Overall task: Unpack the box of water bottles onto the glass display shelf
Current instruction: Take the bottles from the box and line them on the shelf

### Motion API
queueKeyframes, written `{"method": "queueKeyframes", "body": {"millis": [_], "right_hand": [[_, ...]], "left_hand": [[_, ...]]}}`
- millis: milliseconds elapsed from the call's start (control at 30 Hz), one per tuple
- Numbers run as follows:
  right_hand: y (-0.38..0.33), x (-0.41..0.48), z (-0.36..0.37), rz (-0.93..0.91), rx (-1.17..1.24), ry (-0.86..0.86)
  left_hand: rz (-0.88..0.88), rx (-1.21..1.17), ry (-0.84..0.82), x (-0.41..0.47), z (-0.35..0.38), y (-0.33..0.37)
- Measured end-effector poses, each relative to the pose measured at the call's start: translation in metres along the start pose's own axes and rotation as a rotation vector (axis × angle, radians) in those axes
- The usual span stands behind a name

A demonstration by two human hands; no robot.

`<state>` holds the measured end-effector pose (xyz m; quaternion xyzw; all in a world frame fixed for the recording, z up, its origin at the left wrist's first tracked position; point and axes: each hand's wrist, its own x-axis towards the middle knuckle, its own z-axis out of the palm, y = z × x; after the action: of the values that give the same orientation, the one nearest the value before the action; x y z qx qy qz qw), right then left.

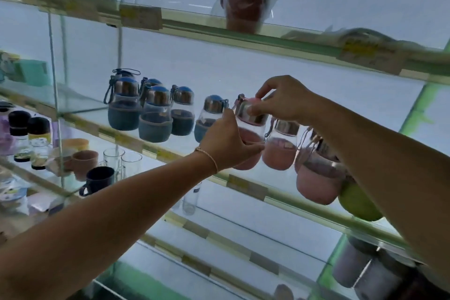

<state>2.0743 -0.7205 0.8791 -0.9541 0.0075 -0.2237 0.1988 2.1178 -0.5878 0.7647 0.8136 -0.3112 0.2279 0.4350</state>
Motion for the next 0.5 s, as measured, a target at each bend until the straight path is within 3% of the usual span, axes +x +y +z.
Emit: {"method": "queueKeyframes", "body": {"millis": [500], "right_hand": [[0.044, -0.009, -0.012, 0.06, -0.226, -0.127]], "left_hand": [[0.052, -0.114, -0.144, 0.004, 0.059, 0.003]]}}
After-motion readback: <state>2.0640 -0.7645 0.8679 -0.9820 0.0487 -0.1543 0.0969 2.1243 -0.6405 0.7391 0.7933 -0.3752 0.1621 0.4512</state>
